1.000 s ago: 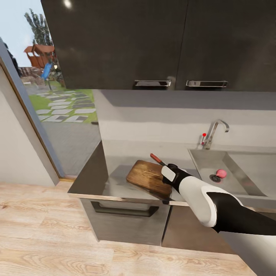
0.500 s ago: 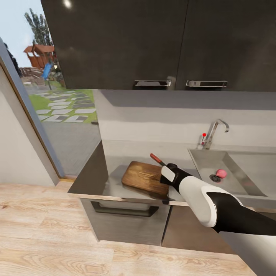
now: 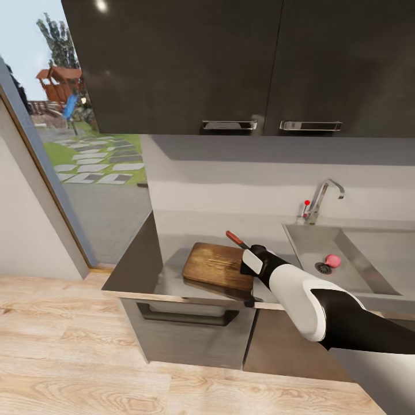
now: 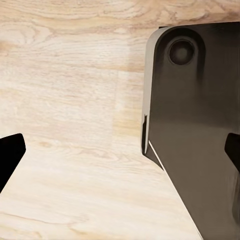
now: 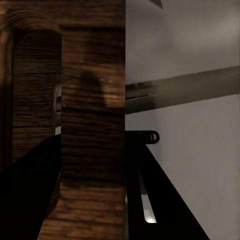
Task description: In the kitchen, take the Vidalia onion out of the sink, dice it on the chopping board with the paring knife, put the diced onion into the bowl on the countertop, then place both the paring knife and the chopping board into the sink.
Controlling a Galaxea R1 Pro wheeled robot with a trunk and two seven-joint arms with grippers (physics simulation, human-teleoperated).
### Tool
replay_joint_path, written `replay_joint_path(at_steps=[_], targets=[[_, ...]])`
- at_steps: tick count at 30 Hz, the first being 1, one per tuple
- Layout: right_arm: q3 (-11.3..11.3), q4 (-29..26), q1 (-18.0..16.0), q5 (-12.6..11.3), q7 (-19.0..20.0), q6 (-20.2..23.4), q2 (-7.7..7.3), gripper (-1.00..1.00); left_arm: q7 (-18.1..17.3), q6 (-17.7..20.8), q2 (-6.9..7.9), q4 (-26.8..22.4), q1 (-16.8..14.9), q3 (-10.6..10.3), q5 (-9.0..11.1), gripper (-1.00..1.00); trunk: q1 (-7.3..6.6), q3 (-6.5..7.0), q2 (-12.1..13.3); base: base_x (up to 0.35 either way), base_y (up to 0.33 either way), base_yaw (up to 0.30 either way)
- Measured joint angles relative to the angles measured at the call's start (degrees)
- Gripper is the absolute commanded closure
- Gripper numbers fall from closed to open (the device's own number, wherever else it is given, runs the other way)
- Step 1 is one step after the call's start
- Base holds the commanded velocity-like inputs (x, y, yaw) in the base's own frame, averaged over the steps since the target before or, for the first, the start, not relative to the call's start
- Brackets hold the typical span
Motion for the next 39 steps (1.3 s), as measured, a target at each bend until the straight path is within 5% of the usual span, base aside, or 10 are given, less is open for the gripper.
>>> replay_joint_path(at_steps=[8,14,17,39], targets=[[0.1,0.0,0.0,0.0,2.7,2.2,0.00,1.00,0.0,0.0,0.00,0.0,0.0,0.0,0.0,-1.00,0.00,-0.01,0.0,0.000,0.000,0.000],[1.0,-0.2,0.0,6.5,6.0,3.8,0.00,1.00,0.0,0.0,0.01,0.0,0.0,0.0,0.0,-1.00,0.00,0.00,0.0,0.000,0.000,0.000],[1.0,-0.2,0.0,7.6,7.5,3.8,0.00,1.00,0.0,0.0,0.01,0.0,0.0,0.0,0.0,-1.00,0.00,0.00,0.0,0.000,0.000,0.000],[1.1,-0.2,0.0,8.3,11.7,3.6,0.00,1.00,0.0,0.0,0.01,0.0,0.0,0.0,0.0,-1.00,0.00,0.00,0.0,0.015,0.009,0.000]])
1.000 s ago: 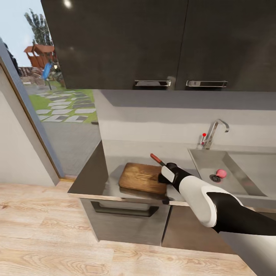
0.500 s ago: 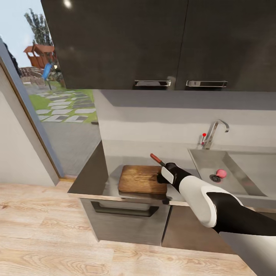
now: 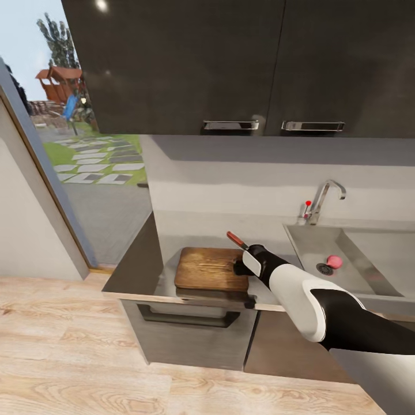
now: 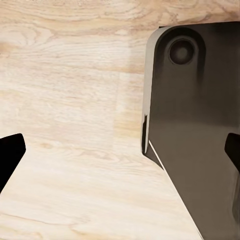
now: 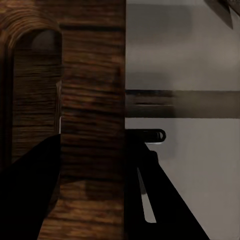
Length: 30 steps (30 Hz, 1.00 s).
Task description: In the kitchen, take the Vidalia onion out of the sink, dice it on the chopping board with the paring knife, put the diced onion into the bowl on the countertop, then place both the paring knife and the chopping board into the sink.
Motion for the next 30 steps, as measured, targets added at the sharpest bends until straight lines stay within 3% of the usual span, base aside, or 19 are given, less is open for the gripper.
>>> replay_joint_path(at_steps=[5,16,30], targets=[[0.0,0.0,0.0,0.0,0.0,-0.1,0.00,1.00,0.0,0.0,0.00,0.0,0.0,0.0,0.0,-1.00,-0.01,0.00,0.0,0.036,0.000,0.000],[0.1,0.0,0.0,0.1,0.0,-0.1,0.00,1.00,0.0,0.0,0.00,-0.1,0.0,0.0,0.0,-1.00,-0.01,0.00,0.0,0.221,0.000,0.000],[0.1,1.0,0.0,-0.1,0.4,-0.1,0.00,1.00,0.0,0.0,0.00,0.0,0.0,0.0,0.0,-1.00,0.00,0.00,0.0,0.012,0.000,0.000]])
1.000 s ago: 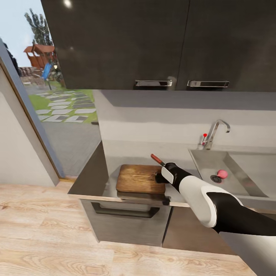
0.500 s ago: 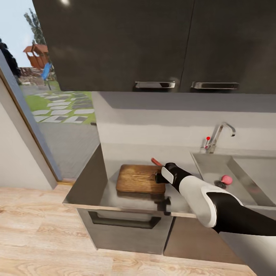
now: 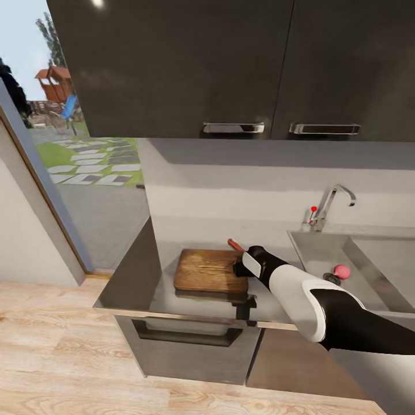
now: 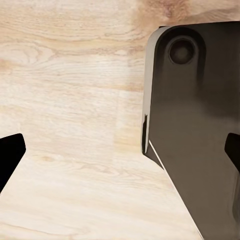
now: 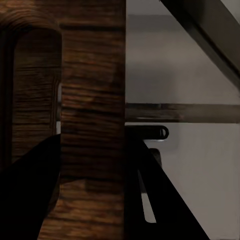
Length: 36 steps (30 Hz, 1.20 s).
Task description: In the kitchen, take the Vidalia onion out of the sink, dice it on the chopping board with the paring knife, put the diced onion into the bowl on the countertop, then place both the paring knife and the chopping board into the sink.
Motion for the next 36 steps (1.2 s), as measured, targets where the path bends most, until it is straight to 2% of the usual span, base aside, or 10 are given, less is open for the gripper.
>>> replay_joint_path(at_steps=[14,22,36], targets=[[0.0,0.3,1.0,0.0,0.2,0.0,0.00,1.00,0.0,0.0,0.00,0.0,0.0,0.0,0.0,-1.00,0.00,0.00,0.0,0.000,0.000,0.000],[0.0,0.3,1.2,0.3,3.2,-0.1,0.00,1.00,0.0,0.0,0.00,0.0,0.0,0.0,0.0,-1.00,0.00,0.00,0.0,0.000,0.000,0.000],[-0.1,0.3,1.2,0.5,3.2,-0.7,0.00,1.00,0.0,0.0,0.00,0.0,0.0,0.0,0.0,-1.00,0.00,0.00,0.0,0.000,0.000,0.000]])
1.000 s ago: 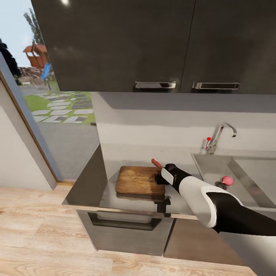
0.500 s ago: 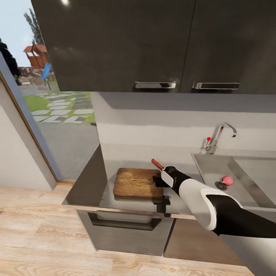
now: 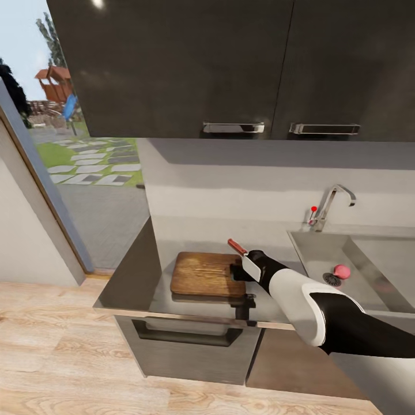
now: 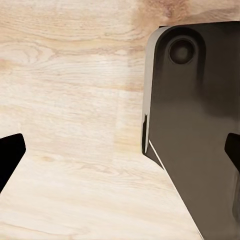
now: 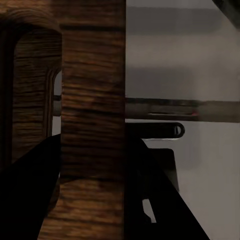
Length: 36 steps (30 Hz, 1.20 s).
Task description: In the kitchen, take the Vidalia onion out of the sink, dice it on the chopping board with the paring knife, put the diced onion into the bowl on the countertop, then place both the paring knife and the chopping board into the sink.
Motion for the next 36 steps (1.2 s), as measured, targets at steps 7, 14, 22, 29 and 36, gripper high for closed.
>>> replay_joint_path(at_steps=[7,14,22,29,36], targets=[[0.0,0.0,0.0,0.0,-0.6,-0.2,0.00,1.00,0.0,0.0,-0.01,0.0,0.0,0.0,0.0,-1.00,0.00,0.00,0.0,0.000,0.000,0.000],[-0.1,0.0,0.0,0.0,-1.9,-0.3,0.00,1.00,0.0,0.0,0.00,0.0,0.0,0.0,0.0,-1.00,0.00,0.00,0.0,0.000,0.000,0.000],[0.0,0.0,0.0,-0.1,-2.1,-0.2,0.00,1.00,0.0,0.0,0.00,0.0,0.0,0.0,0.0,-1.00,0.00,0.00,0.0,0.000,0.000,0.000],[0.0,0.0,0.0,-0.1,-2.1,-0.2,0.00,1.00,0.0,0.0,0.00,0.0,0.0,0.0,0.0,-1.00,0.00,0.00,0.0,0.000,0.000,0.000],[-0.1,0.0,0.0,-0.1,-2.1,-0.2,0.00,1.00,0.0,0.0,0.00,0.0,0.0,0.0,0.0,-1.00,0.00,0.00,0.0,0.000,0.000,0.000]])
